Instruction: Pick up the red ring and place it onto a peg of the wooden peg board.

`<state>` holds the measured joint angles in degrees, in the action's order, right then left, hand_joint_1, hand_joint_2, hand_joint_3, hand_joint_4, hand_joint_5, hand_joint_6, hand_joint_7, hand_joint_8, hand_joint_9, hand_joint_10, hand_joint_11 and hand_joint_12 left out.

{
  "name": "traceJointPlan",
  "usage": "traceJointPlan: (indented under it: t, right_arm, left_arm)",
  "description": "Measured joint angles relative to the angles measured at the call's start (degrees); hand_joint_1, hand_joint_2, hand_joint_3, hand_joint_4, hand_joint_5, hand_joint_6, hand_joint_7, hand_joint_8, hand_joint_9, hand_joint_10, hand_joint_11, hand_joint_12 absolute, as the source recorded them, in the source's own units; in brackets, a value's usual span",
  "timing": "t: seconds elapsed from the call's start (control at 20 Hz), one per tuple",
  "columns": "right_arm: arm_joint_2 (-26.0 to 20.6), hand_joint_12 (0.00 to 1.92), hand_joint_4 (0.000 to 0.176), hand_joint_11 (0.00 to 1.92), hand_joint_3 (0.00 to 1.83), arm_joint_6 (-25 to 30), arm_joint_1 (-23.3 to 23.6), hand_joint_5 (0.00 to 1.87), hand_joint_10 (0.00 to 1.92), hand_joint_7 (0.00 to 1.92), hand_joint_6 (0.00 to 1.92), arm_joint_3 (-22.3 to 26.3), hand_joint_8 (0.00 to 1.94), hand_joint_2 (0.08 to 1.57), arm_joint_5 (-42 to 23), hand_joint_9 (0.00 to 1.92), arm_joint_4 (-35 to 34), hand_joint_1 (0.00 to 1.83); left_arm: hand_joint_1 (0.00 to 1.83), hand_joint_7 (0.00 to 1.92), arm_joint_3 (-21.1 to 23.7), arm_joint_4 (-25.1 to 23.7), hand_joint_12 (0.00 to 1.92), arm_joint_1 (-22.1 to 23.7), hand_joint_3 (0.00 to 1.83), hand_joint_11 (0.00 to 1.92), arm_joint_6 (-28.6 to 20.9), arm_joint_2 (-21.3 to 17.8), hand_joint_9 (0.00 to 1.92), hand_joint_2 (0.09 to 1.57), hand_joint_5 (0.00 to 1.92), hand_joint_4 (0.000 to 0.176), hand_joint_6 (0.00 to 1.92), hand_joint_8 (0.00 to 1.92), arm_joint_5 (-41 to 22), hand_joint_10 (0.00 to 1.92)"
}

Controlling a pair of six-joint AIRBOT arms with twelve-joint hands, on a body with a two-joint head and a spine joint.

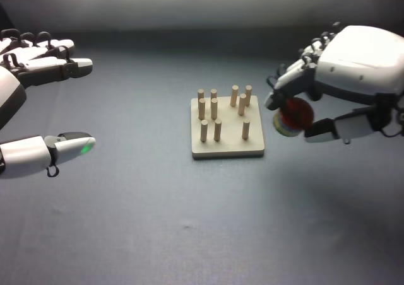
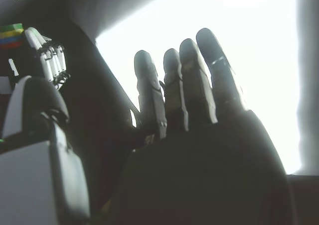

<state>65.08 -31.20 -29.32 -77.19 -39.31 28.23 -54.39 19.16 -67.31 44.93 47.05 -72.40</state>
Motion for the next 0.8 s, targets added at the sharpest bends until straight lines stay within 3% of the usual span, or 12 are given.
traceJointPlan:
  t: [0.1,0.35,0.45,0.5,0.6,0.8]
  right_arm:
    - [1.6,1.09,0.000,0.64,0.00,0.0,0.8,0.96,1.09,1.17,1.03,-0.7,0.62,1.08,0.4,0.94,0.2,1.38]
    - [4.9,1.26,0.000,0.61,0.00,0.1,2.0,0.96,1.20,1.08,1.02,-2.5,0.71,1.09,0.6,0.91,0.3,1.38]
    - [6.1,1.33,0.000,0.64,0.00,0.1,2.1,0.97,1.21,1.13,0.97,-3.2,0.65,1.09,1.2,0.92,0.3,1.38]
    - [6.6,1.32,0.000,0.63,0.00,0.1,2.3,0.96,1.20,1.15,0.98,-3.5,0.64,1.08,1.6,0.92,0.4,1.38]
    - [7.3,1.24,0.000,0.62,0.00,0.2,2.8,0.96,1.15,1.18,1.00,-3.8,0.57,1.08,2.4,0.95,0.4,1.39]
    - [8.0,1.08,0.000,0.75,0.00,0.2,3.1,0.96,1.07,1.16,1.00,-4.7,0.56,1.07,3.8,1.02,0.6,1.39]
  left_arm:
    - [0.74,0.28,0.0,-0.1,0.80,0.0,0.00,0.00,0.0,0.0,0.24,1.03,0.51,0.000,0.00,0.00,0.1,0.01]
    - [0.75,0.30,-0.2,0.1,0.89,0.0,0.00,0.00,-0.1,0.7,0.27,1.02,0.55,0.000,0.00,0.00,0.9,0.01]
    - [0.78,0.30,-0.2,-0.3,0.90,0.0,0.00,0.00,-0.2,0.7,0.27,1.02,0.55,0.000,0.00,0.00,0.9,0.01]
    - [0.78,0.28,-0.2,-0.3,0.83,0.0,0.00,0.00,-0.2,0.7,0.26,1.01,0.53,0.000,0.00,0.00,0.9,0.01]
    - [0.76,0.31,-0.5,-0.3,0.90,0.0,0.00,0.00,-0.2,0.7,0.28,1.02,0.56,0.000,0.00,0.00,0.9,0.01]
    - [0.70,0.30,-0.6,-0.2,0.83,0.1,0.00,0.00,-0.2,0.7,0.26,1.03,0.53,0.000,0.00,0.00,1.0,0.00]
